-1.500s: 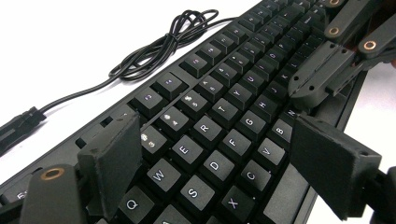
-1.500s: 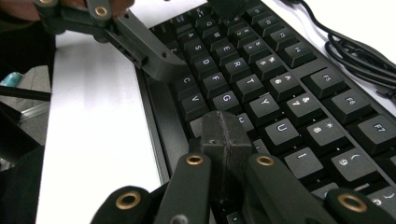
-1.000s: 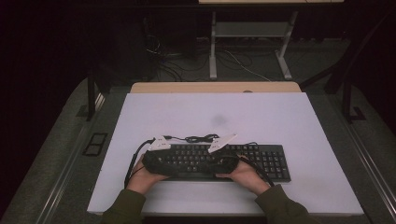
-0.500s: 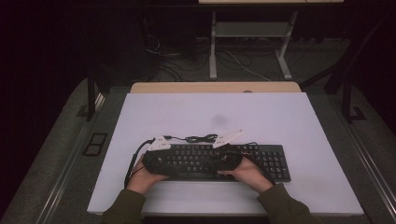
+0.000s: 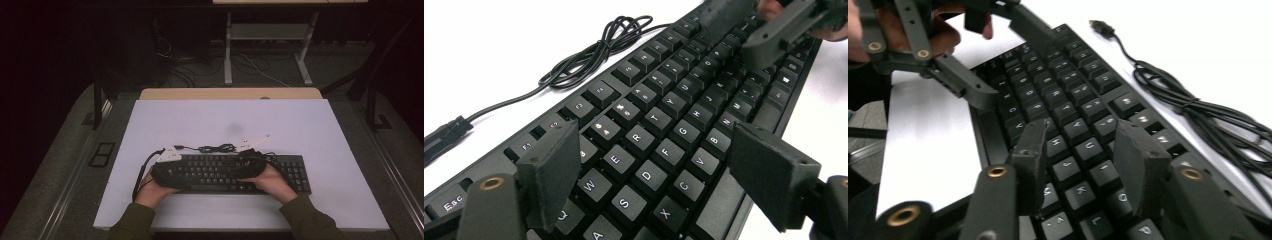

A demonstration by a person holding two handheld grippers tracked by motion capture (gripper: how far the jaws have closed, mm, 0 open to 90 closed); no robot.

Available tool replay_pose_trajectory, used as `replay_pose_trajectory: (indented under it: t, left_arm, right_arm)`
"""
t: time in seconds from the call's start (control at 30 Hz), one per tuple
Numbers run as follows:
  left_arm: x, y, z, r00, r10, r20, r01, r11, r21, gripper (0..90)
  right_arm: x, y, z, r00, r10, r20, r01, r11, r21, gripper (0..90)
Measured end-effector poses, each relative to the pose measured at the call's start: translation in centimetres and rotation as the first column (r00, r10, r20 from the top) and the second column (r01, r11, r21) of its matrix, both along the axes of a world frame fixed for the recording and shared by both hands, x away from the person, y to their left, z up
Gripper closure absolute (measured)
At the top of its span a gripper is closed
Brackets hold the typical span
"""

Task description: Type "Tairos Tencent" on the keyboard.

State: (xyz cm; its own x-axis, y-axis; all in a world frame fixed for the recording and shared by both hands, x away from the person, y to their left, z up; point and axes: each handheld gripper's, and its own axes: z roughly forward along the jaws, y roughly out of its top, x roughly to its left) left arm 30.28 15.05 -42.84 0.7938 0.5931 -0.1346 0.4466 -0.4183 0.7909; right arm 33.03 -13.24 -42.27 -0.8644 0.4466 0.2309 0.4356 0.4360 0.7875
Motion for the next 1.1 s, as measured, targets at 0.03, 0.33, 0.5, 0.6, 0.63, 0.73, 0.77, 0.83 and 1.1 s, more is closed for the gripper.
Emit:
replay_pose_trajectory:
  t: [0.03,0.33,0.5,0.6,0.63,0.73,0.77,0.83,1.1]
  left_arm:
    - [0.0,0.1,0.0,1.0000,-0.003,0.002,0.003,1.0000,-0.001,22.3]
    - [-0.4,0.5,0.2,0.9999,-0.012,0.010,0.012,0.9999,-0.011,39.3]
    - [-0.5,0.8,0.3,0.9996,-0.029,0.005,0.029,0.9993,-0.023,52.4]
    - [-0.6,0.8,0.3,0.9991,-0.042,-0.007,0.041,0.9989,-0.024,60.2]
    - [-0.6,0.8,0.3,0.9989,-0.047,-0.010,0.047,0.9986,-0.023,62.7]
    - [-0.6,0.8,0.3,0.9974,-0.069,-0.021,0.069,0.9975,-0.019,71.1]
    - [-0.6,0.7,0.2,0.9968,-0.075,-0.026,0.075,0.9971,-0.016,73.3]
    - [-0.6,0.6,0.2,0.9954,-0.090,-0.035,0.089,0.9959,-0.012,79.1]
    - [-0.6,0.4,0.0,0.9908,-0.118,-0.065,0.118,0.9930,-0.002,88.8]
  right_arm:
    - [0.1,-0.1,0.0,1.0000,-0.008,0.005,0.008,1.000,0.004,51.0]
    - [0.4,-0.7,0.1,0.9982,-0.059,0.014,0.059,0.998,0.011,38.6]
    - [0.5,-0.9,0.0,0.9977,-0.066,0.012,0.066,0.998,0.012,37.6]
    - [0.6,-1.0,0.0,0.9976,-0.068,0.010,0.068,0.998,0.010,37.3]
    - [0.6,-1.0,-0.1,0.9976,-0.068,0.010,0.068,0.998,0.009,37.3]
    - [0.6,-1.1,-0.1,0.9973,-0.074,0.007,0.074,0.997,0.006,36.6]
    - [0.6,-1.1,-0.1,0.9971,-0.076,0.005,0.076,0.997,0.007,36.5]
    - [0.7,-1.1,-0.2,0.9972,-0.074,0.007,0.074,0.997,0.005,36.2]
    - [0.7,-1.0,-0.3,0.9970,-0.078,0.005,0.078,0.997,0.003,35.1]
